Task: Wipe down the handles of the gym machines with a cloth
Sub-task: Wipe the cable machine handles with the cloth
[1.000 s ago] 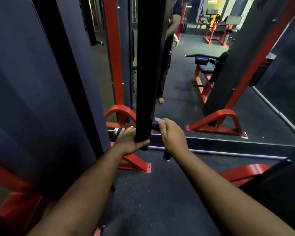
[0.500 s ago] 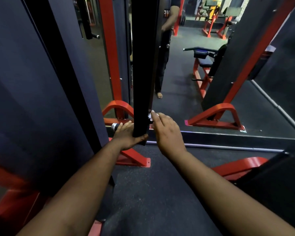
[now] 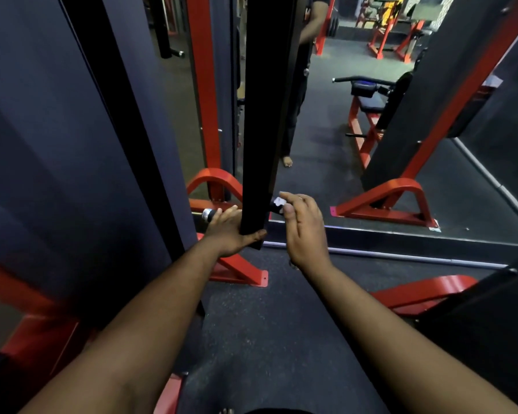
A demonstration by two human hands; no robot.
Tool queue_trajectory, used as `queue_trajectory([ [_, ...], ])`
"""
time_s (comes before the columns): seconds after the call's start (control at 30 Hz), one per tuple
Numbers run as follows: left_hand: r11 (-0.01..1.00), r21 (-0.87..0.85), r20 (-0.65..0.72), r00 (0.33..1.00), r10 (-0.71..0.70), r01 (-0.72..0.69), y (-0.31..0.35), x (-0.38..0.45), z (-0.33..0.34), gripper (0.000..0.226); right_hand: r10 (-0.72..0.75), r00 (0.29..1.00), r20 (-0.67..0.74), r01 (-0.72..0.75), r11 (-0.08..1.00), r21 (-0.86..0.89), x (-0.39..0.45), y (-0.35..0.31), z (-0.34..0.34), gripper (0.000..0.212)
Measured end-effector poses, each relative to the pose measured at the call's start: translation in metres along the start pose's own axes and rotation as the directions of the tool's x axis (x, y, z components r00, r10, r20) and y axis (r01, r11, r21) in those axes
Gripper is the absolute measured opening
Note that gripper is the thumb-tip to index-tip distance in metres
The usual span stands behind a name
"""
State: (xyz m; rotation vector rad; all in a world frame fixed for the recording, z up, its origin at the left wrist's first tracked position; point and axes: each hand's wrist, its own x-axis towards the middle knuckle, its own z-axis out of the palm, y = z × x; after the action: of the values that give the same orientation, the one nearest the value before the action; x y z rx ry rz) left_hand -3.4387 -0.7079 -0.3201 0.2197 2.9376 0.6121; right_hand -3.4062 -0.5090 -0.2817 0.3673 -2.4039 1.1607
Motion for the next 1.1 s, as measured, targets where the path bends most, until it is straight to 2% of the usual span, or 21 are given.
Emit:
queue_trajectory([
  [0.07,1.0,0.007,0.006,1.0,0.001,-0.001,0.0,-0.001,-0.001,0.1,-0.033,0.999,0.006,0.033,0.99,-0.138,-0.001,0.001,0.005,0.041],
  [0.13,1.0,0.015,0.003,1.0,-0.004,0.004,0.002,-0.003,-0.003,0.096,-0.049,0.998,-0.039,0.043,0.988,-0.146,-0.013,0.012,0.005,0.042],
  [0.2,1.0,0.01,-0.009,1.0,-0.01,0.01,0.005,-0.007,-0.004,0.087,0.007,0.992,-0.128,-0.008,1.0,-0.003,-0.027,0.023,0.005,0.041],
  [0.27,1.0,0.004,-0.009,1.0,-0.014,0.014,0.006,-0.01,-0.005,0.086,0.143,0.979,-0.148,-0.115,0.977,0.182,-0.043,0.032,0.009,0.041],
  [0.37,1.0,-0.003,-0.011,1.0,-0.016,0.016,0.005,-0.01,-0.005,0.086,0.327,0.945,0.0,-0.311,0.897,0.313,-0.072,0.052,0.019,0.049],
  [0.47,1.0,-0.006,-0.015,1.0,-0.011,0.011,0.005,-0.011,-0.004,0.086,0.386,0.91,0.15,-0.413,0.815,0.408,-0.08,0.059,0.019,0.08],
  [0.53,1.0,-0.009,-0.011,1.0,-0.011,0.011,0.004,-0.011,-0.004,0.086,0.41,0.899,0.153,-0.428,0.754,0.499,-0.066,0.048,0.012,0.093],
  [0.63,1.0,-0.014,-0.009,1.0,-0.013,0.013,0.006,-0.012,-0.004,0.086,0.39,0.912,0.129,-0.4,0.775,0.488,-0.026,0.034,-0.005,0.107],
  [0.7,1.0,-0.001,-0.018,1.0,-0.018,0.018,0.008,-0.013,-0.005,0.085,0.315,0.922,0.227,-0.386,0.811,0.441,-0.002,0.029,-0.018,0.114],
  [0.77,1.0,0.009,-0.024,1.0,-0.019,0.019,0.01,-0.013,-0.006,0.084,0.287,0.892,0.35,-0.412,0.835,0.364,0.01,0.027,-0.028,0.121],
  [0.9,1.0,0.005,-0.012,1.0,-0.02,0.02,0.007,-0.014,-0.004,0.086,0.337,0.809,0.481,-0.533,0.766,0.359,0.003,0.041,-0.026,0.109],
  [1.0,1.0,0.011,-0.023,0.999,-0.022,0.023,0.004,-0.017,-0.003,0.085,0.478,0.732,0.485,-0.671,0.63,0.392,-0.012,0.051,-0.015,0.103],
  [1.03,1.0,0.011,-0.028,0.999,-0.018,0.018,0.004,-0.019,-0.003,0.084,0.478,0.709,0.519,-0.694,0.603,0.393,-0.017,0.054,-0.013,0.105],
  [1.1,1.0,0.013,-0.03,0.999,-0.014,0.015,0.002,-0.021,-0.003,0.085,0.438,0.676,0.592,-0.7,0.631,0.333,-0.021,0.053,-0.012,0.115],
])
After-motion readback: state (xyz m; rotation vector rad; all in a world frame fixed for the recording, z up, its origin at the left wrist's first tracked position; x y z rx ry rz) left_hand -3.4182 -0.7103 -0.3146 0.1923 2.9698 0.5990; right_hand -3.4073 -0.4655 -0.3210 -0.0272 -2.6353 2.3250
